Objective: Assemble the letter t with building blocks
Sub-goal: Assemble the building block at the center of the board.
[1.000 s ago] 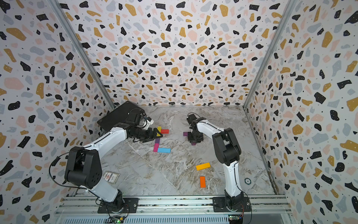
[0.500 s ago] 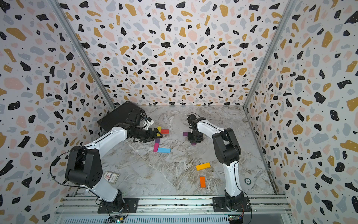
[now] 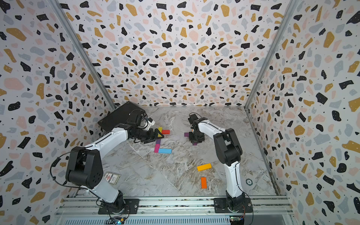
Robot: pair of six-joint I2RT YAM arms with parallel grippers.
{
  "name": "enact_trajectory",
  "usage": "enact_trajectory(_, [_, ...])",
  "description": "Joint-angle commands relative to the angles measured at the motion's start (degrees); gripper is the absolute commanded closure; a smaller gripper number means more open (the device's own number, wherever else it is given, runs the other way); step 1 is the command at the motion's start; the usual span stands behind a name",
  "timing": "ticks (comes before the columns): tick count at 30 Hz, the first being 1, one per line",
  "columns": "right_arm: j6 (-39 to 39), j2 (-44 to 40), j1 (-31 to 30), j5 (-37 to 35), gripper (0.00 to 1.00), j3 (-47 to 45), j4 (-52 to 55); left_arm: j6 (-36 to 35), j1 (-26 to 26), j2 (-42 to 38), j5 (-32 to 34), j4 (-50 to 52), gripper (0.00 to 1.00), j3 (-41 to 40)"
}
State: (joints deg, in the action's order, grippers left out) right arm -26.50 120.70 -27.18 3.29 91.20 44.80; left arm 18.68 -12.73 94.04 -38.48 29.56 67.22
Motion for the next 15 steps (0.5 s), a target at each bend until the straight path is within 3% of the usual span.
enact_trajectory(1, [0.55, 3.04, 0.57, -1.09, 0.72, -0.69, -0.24, -0.21, 0.30, 0.36, -0.72, -1.18, 0.12, 0.67])
enact_trajectory(7, [0.64, 2.45, 0.56, -0.88, 0.52, -1.34, -0.50, -0.10, 0.32, 0.36, -0.91, -1.49, 0.12, 0.55])
enact_trajectory(15, [1.52, -4.18, 0.62, -1.31, 0.43, -2.57, -1.34, 0.71, 0.32, 0.01, -1.98, -2.59, 0.12, 0.71])
